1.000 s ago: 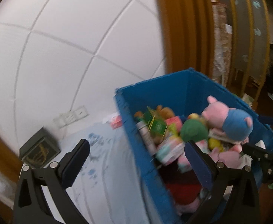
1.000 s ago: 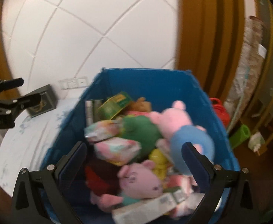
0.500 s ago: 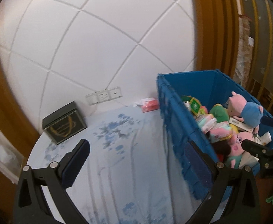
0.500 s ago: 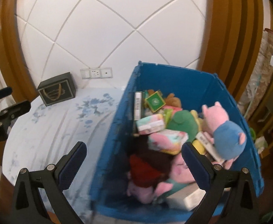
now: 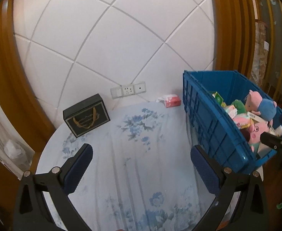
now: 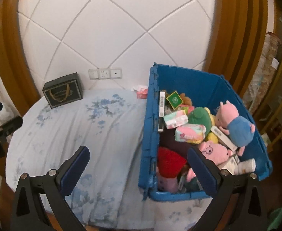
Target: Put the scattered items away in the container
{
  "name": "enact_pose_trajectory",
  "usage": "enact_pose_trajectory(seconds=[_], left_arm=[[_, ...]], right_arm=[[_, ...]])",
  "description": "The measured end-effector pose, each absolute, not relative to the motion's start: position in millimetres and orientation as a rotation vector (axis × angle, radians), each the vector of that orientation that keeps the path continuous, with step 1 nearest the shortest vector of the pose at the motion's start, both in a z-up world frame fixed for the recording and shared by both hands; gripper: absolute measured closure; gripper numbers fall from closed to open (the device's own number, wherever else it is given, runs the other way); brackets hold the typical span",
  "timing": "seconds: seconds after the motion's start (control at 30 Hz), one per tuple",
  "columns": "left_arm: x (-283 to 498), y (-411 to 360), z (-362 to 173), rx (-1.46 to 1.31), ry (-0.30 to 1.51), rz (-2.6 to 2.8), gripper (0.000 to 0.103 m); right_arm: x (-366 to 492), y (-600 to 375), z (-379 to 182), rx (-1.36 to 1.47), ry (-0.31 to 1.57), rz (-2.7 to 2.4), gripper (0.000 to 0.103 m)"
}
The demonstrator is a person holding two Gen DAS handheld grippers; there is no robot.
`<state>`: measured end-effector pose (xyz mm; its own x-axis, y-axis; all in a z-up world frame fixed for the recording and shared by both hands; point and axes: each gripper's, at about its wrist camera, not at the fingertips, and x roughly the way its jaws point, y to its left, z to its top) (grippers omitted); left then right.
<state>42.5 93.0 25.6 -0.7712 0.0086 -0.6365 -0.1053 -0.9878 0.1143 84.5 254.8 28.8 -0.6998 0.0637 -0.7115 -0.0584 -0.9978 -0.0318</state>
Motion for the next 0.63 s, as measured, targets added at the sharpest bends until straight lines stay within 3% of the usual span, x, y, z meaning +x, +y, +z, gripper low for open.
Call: enact_pose_trajectory(seconds=[0.63], left_arm=[[48.8,99.4,21.2,-1.106,0.092,3.008,0.0]], right_arm=[[91.0,265.3,23.6,-1.223,-0.058,2.888,0.0]])
